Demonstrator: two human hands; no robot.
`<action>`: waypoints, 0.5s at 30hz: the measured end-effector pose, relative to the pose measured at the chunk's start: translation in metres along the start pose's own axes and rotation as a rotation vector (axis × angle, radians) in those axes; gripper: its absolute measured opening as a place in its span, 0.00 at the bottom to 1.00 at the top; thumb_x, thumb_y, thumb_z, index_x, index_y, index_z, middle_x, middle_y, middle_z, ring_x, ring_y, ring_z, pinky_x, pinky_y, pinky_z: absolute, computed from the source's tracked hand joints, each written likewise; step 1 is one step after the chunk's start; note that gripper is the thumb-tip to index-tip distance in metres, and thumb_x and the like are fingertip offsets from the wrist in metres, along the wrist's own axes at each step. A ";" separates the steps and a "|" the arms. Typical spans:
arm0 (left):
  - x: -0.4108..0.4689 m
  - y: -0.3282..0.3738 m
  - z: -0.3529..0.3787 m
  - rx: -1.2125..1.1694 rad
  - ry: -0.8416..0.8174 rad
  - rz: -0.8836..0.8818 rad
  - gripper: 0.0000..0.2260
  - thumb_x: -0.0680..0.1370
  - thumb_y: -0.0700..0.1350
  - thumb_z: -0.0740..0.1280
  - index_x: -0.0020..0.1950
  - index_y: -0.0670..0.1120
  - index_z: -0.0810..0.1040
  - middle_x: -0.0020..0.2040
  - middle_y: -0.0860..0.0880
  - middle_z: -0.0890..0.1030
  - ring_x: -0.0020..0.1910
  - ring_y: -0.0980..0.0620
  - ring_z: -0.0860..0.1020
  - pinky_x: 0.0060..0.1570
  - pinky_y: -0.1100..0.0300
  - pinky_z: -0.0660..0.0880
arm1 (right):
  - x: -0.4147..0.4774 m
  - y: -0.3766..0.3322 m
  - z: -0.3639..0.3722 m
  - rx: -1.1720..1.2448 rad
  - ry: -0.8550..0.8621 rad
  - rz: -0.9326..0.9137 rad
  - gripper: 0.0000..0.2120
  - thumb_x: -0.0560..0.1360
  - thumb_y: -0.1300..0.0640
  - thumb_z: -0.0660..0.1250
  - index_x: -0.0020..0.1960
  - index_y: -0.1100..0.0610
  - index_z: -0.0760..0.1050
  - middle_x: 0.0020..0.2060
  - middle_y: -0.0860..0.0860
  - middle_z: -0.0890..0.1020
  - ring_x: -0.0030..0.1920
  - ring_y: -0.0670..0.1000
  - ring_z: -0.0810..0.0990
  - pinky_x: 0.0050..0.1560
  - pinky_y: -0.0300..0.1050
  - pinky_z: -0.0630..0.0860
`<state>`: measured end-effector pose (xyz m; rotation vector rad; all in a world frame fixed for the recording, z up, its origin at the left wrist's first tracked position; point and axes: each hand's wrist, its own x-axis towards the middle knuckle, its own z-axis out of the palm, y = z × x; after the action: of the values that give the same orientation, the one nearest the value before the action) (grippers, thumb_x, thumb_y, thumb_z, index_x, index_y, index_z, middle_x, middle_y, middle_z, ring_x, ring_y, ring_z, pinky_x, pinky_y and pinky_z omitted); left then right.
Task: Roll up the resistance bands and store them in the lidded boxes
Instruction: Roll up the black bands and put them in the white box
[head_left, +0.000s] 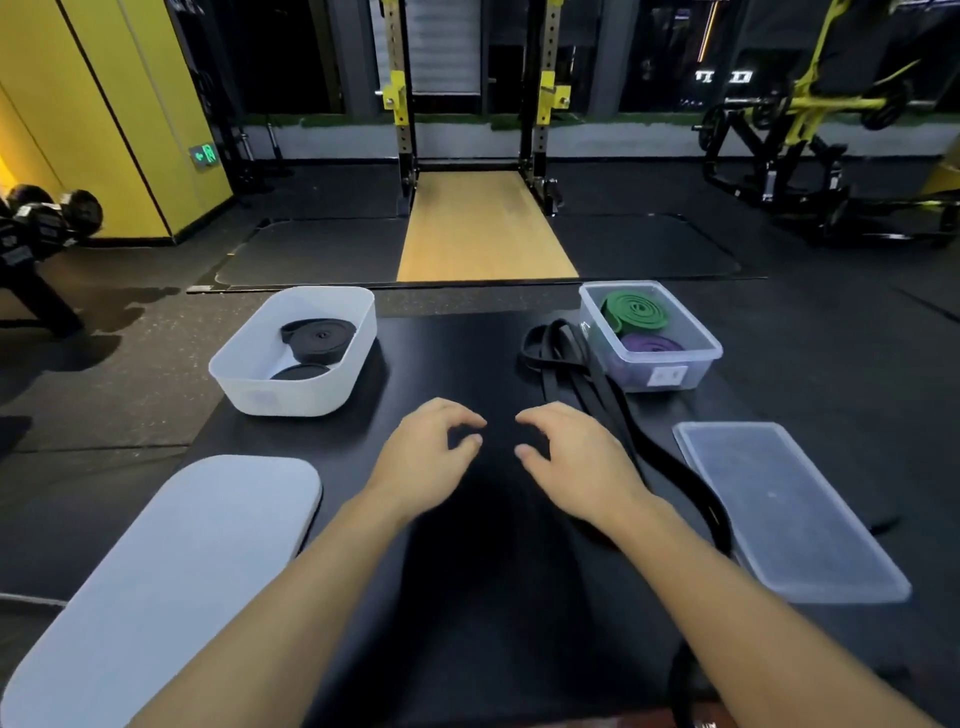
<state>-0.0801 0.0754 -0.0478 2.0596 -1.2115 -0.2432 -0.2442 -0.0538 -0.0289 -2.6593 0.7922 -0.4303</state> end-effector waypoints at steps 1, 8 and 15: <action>-0.004 0.006 0.005 0.003 -0.012 -0.005 0.09 0.81 0.48 0.69 0.59 0.58 0.84 0.59 0.62 0.79 0.59 0.60 0.77 0.62 0.57 0.75 | -0.008 0.006 -0.003 -0.033 -0.005 0.036 0.21 0.81 0.47 0.67 0.72 0.49 0.74 0.67 0.44 0.77 0.67 0.50 0.76 0.66 0.49 0.74; -0.040 0.043 0.044 -0.102 -0.149 -0.099 0.10 0.82 0.48 0.69 0.63 0.54 0.83 0.61 0.59 0.79 0.61 0.60 0.77 0.61 0.64 0.72 | -0.055 0.045 -0.013 -0.318 -0.129 0.416 0.45 0.71 0.22 0.59 0.79 0.49 0.62 0.78 0.61 0.61 0.78 0.63 0.58 0.76 0.57 0.58; -0.053 0.047 0.057 -0.254 -0.204 -0.224 0.15 0.81 0.49 0.70 0.68 0.55 0.80 0.61 0.58 0.81 0.57 0.61 0.80 0.60 0.62 0.77 | -0.053 0.035 -0.004 -0.227 -0.168 0.429 0.34 0.74 0.31 0.65 0.73 0.50 0.68 0.69 0.57 0.71 0.70 0.60 0.67 0.70 0.54 0.66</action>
<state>-0.1689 0.0772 -0.0678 1.9785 -1.0054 -0.6920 -0.3045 -0.0526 -0.0492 -2.5715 1.3824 -0.0064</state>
